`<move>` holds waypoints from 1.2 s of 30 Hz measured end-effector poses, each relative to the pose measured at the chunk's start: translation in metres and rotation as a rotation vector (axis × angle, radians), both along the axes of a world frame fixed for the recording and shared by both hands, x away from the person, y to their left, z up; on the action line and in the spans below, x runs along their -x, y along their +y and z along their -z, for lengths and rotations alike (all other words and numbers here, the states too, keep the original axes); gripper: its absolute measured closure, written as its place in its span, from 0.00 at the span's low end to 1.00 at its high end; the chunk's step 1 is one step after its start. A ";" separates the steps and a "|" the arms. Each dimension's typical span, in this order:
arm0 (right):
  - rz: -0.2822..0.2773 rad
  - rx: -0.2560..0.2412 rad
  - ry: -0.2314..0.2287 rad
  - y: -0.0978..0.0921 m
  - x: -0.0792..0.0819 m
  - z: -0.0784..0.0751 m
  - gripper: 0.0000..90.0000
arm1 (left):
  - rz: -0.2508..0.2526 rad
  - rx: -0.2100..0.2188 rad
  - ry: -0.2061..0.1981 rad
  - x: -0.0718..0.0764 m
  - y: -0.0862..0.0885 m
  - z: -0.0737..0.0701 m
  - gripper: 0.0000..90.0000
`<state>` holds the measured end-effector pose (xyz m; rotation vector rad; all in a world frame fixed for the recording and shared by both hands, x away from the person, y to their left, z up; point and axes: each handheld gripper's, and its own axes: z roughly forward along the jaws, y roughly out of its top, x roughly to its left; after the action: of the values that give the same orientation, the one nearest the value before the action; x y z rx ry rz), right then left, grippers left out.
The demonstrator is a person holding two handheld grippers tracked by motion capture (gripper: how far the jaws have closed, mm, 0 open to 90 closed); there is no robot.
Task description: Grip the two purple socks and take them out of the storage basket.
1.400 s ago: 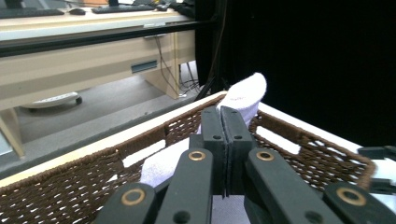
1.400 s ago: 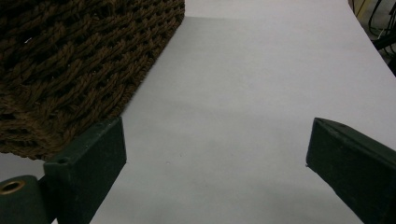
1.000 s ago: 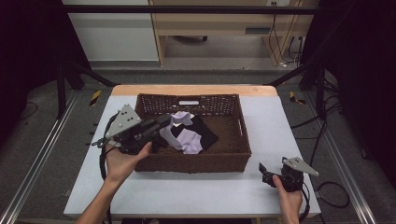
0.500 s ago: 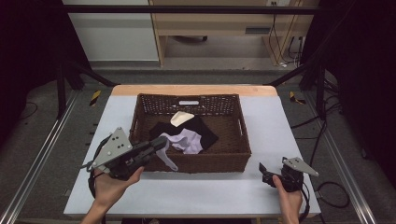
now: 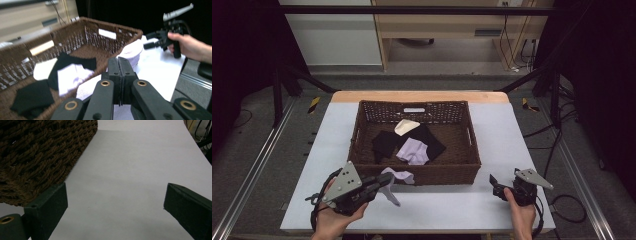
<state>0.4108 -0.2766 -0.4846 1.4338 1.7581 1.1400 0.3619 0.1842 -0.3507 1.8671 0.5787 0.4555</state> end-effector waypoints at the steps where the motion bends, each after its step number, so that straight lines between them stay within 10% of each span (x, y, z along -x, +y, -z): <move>1: 0.000 0.000 -0.001 0.000 0.000 0.000 0.06 | 0.003 -0.013 0.020 0.000 -0.001 0.009 0.99; 21: -0.011 0.004 -0.003 0.000 0.001 0.000 0.06 | -0.022 -0.237 0.198 -0.021 -0.019 0.094 0.96; 36: -0.012 0.000 -0.006 0.000 0.001 0.000 0.06 | -0.070 -0.133 0.153 -0.018 -0.007 0.070 0.65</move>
<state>0.4102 -0.2767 -0.4848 1.4199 1.7644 1.1492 0.3794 0.1776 -0.4210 2.0251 0.7336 0.4079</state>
